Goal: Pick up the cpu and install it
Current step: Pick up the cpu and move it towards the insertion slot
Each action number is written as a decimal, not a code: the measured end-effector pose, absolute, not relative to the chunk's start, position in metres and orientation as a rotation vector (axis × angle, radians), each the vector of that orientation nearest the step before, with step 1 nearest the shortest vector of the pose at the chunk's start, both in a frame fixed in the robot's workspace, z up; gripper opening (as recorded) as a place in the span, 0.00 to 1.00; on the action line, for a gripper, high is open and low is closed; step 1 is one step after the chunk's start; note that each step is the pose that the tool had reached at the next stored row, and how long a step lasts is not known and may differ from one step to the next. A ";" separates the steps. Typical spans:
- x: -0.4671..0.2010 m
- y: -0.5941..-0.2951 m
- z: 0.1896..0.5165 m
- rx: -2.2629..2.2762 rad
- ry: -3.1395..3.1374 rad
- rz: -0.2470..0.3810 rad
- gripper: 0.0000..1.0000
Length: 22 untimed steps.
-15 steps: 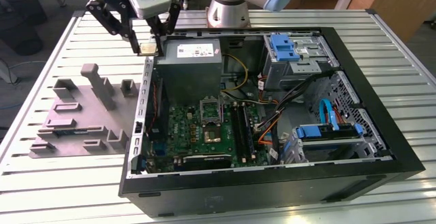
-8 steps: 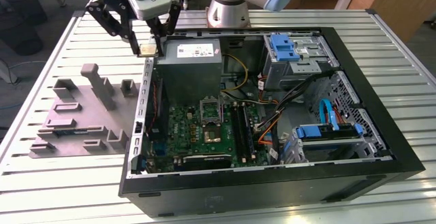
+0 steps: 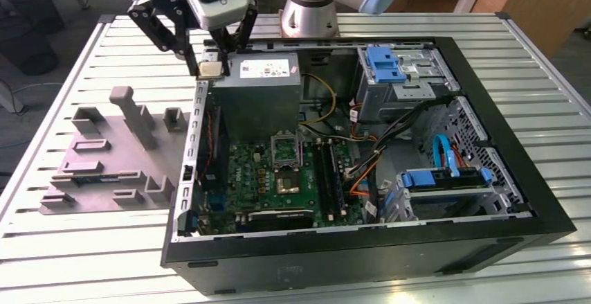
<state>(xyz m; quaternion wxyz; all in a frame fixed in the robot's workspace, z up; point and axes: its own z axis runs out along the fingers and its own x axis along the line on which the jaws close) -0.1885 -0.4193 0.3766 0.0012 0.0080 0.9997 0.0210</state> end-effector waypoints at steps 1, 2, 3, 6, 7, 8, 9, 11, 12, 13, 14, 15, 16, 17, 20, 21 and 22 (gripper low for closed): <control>-0.186 -0.419 0.377 0.025 3.138 0.066 0.47; -0.183 -0.419 0.377 0.025 3.138 0.066 0.47; -0.181 -0.419 0.377 0.025 3.138 0.066 0.47; -0.176 -0.419 0.377 0.025 3.138 0.066 0.47; -0.174 -0.419 0.377 0.025 3.138 0.066 0.47; -0.172 -0.419 0.377 0.025 3.138 0.066 0.47; -0.171 -0.419 0.377 0.025 3.138 0.066 0.47; -0.168 -0.419 0.377 0.025 3.138 0.066 0.47; -0.167 -0.419 0.377 0.025 3.138 0.066 0.47; -0.167 -0.419 0.377 0.025 3.138 0.066 0.47; -0.167 -0.419 0.377 0.025 3.138 0.066 0.47; -0.167 -0.419 0.377 0.025 3.138 0.066 0.47; -0.167 -0.419 0.377 0.025 3.138 0.066 0.47; -0.167 -0.419 0.377 0.025 3.138 0.066 0.47; -0.167 -0.420 0.377 0.025 3.138 0.066 0.47; -0.167 -0.421 0.377 0.025 3.138 0.066 0.47; -0.167 -0.422 0.377 0.025 3.138 0.066 0.47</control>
